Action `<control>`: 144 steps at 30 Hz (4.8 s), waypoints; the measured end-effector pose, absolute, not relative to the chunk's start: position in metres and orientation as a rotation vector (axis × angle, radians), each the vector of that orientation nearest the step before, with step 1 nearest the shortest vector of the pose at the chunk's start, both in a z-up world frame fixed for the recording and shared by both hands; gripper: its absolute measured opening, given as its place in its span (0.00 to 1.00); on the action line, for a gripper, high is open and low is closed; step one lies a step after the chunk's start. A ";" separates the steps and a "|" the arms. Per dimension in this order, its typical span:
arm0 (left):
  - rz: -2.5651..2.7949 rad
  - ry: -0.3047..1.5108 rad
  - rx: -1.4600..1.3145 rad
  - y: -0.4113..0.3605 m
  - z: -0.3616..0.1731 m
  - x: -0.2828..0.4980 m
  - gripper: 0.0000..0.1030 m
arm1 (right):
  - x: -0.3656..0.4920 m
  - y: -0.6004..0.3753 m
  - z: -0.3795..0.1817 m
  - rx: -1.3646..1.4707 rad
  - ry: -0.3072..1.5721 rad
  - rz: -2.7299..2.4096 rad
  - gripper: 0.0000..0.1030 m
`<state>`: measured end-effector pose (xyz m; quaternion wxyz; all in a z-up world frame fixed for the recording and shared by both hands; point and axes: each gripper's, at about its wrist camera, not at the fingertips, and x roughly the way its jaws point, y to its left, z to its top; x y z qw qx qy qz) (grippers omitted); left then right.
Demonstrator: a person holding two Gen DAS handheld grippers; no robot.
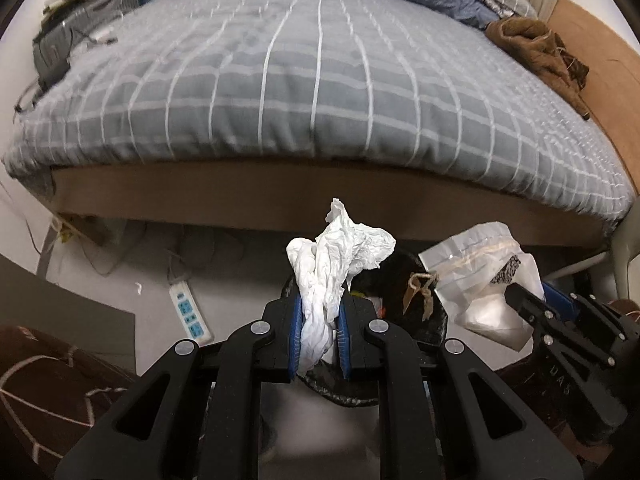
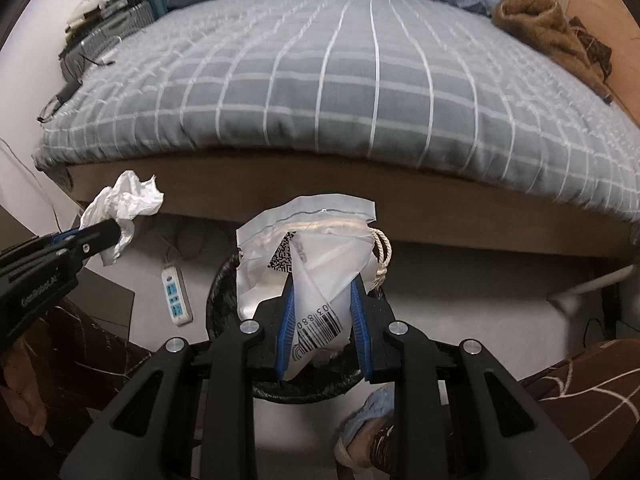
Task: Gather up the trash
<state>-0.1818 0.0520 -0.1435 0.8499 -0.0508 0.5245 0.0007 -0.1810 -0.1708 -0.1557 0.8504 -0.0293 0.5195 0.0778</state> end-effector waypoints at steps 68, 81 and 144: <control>-0.042 0.926 0.000 -0.005 -0.079 -0.159 0.94 | -0.166 -0.249 -0.071 -0.009 0.846 -0.015 0.93; -0.055 0.814 0.003 0.001 -0.008 -0.203 0.94 | -0.212 -0.227 0.000 -0.011 0.747 0.029 0.93; -0.014 0.801 0.014 0.008 -0.001 -0.210 0.94 | -0.217 -0.215 0.001 0.004 0.760 0.018 0.93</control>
